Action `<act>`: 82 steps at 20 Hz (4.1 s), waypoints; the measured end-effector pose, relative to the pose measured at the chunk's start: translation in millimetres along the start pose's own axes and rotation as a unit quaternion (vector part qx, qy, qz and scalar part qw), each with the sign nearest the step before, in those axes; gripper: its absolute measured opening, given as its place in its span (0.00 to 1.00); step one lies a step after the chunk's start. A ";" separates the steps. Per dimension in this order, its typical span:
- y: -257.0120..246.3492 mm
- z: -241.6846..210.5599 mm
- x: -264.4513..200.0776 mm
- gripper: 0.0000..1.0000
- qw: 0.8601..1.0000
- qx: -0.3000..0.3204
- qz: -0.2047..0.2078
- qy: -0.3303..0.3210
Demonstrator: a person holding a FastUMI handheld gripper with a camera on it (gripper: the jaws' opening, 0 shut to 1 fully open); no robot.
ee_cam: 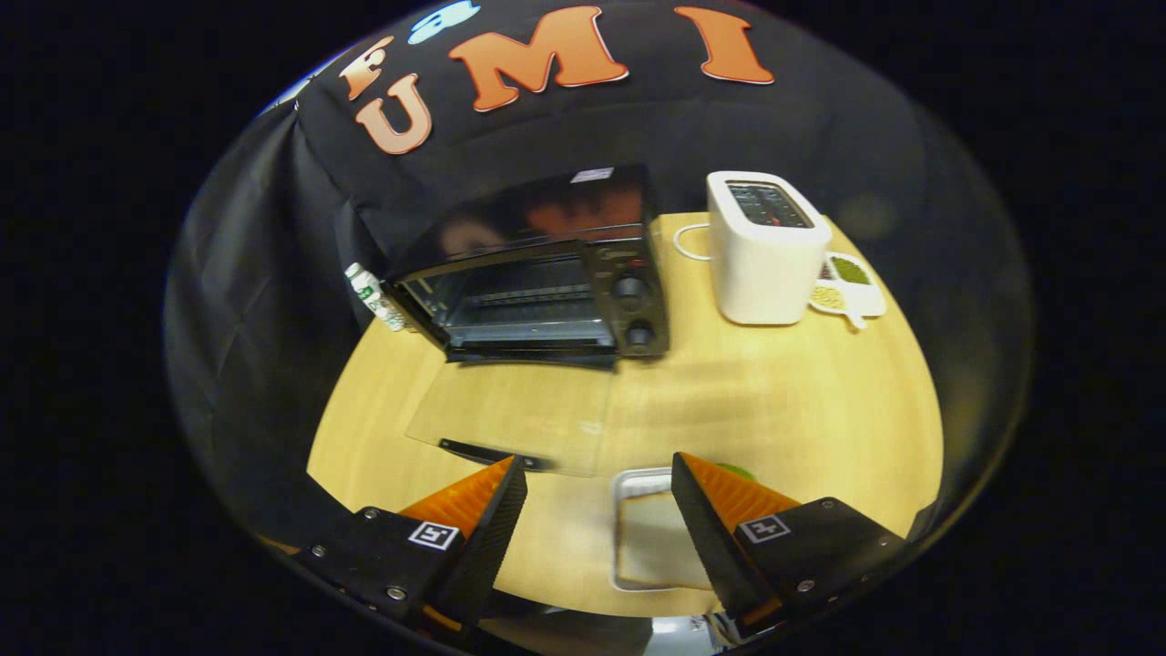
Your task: Open the toaster oven, put the food inside, and close the toaster oven door.
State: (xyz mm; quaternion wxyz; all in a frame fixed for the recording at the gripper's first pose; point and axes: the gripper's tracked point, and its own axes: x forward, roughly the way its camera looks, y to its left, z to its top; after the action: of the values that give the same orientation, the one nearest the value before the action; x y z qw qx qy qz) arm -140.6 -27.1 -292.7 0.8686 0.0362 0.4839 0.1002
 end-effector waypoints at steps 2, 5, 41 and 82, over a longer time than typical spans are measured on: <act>-33.9 -12.3 -2.4 0.96 1.000 0.004 -0.027 0.014; -60.8 -46.2 8.6 0.97 0.997 0.010 -0.037 0.065; 124.6 76.1 73.6 0.31 0.921 0.356 0.153 -0.042; 139.0 44.6 121.3 0.96 0.970 0.232 0.066 -0.035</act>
State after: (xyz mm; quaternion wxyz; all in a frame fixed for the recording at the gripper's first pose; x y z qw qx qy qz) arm -60.0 135.6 -348.0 0.8442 0.2720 0.4601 0.0409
